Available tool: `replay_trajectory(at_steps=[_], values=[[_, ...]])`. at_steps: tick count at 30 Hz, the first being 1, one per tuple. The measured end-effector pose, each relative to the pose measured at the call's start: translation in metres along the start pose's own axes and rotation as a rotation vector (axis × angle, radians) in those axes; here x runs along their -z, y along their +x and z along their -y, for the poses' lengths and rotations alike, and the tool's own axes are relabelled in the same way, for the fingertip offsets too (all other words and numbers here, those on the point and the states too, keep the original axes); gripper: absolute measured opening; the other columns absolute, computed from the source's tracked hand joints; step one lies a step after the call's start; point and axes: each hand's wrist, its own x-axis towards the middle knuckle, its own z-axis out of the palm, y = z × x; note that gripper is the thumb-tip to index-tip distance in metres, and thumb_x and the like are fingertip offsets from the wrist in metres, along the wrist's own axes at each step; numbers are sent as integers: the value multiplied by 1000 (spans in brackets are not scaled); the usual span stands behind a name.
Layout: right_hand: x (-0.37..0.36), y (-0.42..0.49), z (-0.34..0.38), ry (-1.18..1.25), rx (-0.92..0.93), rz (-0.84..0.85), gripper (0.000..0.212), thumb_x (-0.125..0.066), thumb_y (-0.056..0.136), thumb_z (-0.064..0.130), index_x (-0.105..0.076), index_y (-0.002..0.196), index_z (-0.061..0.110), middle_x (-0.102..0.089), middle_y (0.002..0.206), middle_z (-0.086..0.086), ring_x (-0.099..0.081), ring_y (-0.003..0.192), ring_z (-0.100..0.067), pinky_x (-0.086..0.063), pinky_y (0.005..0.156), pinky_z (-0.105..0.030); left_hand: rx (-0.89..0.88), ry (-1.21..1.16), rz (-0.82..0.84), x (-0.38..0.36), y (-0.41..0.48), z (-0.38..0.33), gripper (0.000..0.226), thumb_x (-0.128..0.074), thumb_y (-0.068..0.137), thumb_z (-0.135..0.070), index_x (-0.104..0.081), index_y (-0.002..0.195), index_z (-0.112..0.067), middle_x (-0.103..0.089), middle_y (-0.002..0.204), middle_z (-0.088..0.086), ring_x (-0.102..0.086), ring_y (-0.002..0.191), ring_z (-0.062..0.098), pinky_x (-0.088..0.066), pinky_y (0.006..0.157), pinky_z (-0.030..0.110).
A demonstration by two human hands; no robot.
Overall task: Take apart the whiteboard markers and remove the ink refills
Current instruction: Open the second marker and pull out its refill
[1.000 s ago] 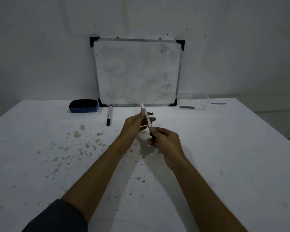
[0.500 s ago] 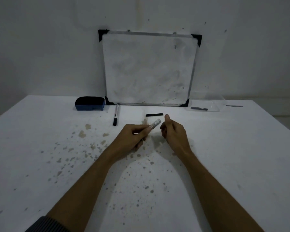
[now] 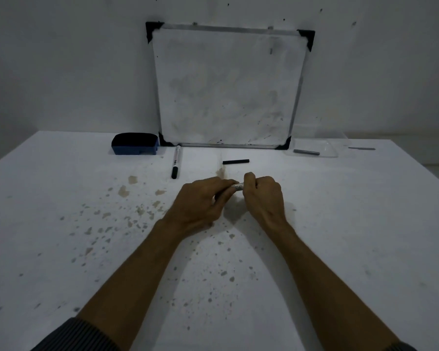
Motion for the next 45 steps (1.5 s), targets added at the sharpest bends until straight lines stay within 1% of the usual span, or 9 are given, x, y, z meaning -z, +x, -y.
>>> replay_trajectory(at_steps=[8, 13, 17, 23, 26, 31, 36, 41, 45], values=[[14, -6, -9, -21, 514, -48, 57, -44, 102, 15, -52, 46, 7, -42, 36, -1, -37, 26, -19, -32, 34, -24, 309, -426, 163, 5, 3, -4, 32, -63, 104, -34, -76, 127, -16, -81, 91, 1, -66, 73, 0, -56, 69, 14], [11, 6, -2, 17, -3, 86, 66, -34, 108, 51, -50, 55, 14, -49, 51, 2, -45, 46, -10, -37, 46, -18, -85, 17, -38, 0, 2, -8, 31, -69, 100, -26, -75, 128, -14, -75, 89, 9, -65, 63, 21, -55, 56, 32], [7, 7, -3, -2, -124, 93, 56, -40, 108, 36, -49, 56, 15, -50, 54, 0, -45, 50, -12, -33, 50, -25, -200, 173, -111, -2, 2, 1, 33, -68, 100, -30, -75, 129, -14, -74, 93, 9, -65, 60, 21, -53, 51, 30], [17, -4, -6, 109, 442, -53, 57, -45, 102, 10, -44, 45, 17, -39, 37, 4, -33, 27, -7, -26, 32, -17, 235, -491, 198, 7, 4, -4, 27, -67, 100, -42, -74, 124, -35, -82, 98, -14, -74, 76, 7, -61, 67, 21], [21, -8, -7, 49, 683, -52, 55, -47, 100, 13, -53, 46, 5, -46, 36, -3, -37, 26, -13, -29, 31, -22, 419, -690, 398, 19, 3, 3, 20, -69, 91, -56, -79, 106, -49, -80, 75, -10, -61, 49, 6, -48, 46, 16], [11, -4, -3, -29, 193, 134, 67, -39, 108, 47, -46, 47, 20, -43, 42, 6, -40, 37, -6, -34, 45, -17, 167, -304, 117, 8, 0, 4, 30, -69, 98, -39, -77, 125, -27, -73, 75, -11, -63, 59, 16, -58, 58, 35], [6, -1, 0, 17, -39, 108, 61, -41, 108, 41, -49, 52, 19, -49, 49, 4, -45, 46, -9, -34, 50, -25, -116, 92, -65, 5, -1, 4, 31, -70, 98, -34, -78, 125, -21, -75, 87, 4, -64, 63, 17, -55, 53, 33], [16, -11, -3, -43, 425, 65, 52, -42, 103, 17, -48, 51, 12, -42, 41, 3, -33, 33, -11, -27, 42, -23, 368, -562, 315, 18, 6, 0, 32, -69, 97, -45, -79, 121, -26, -78, 77, -21, -65, 58, 1, -53, 54, 15], [18, -15, -2, -38, 524, 25, 66, -41, 106, 34, -53, 47, 6, -47, 38, -5, -36, 33, -14, -31, 40, -27, 426, -688, 427, 27, 1, 7, 18, -65, 90, -60, -78, 100, -53, -76, 68, -6, -55, 53, 6, -44, 53, 18]])
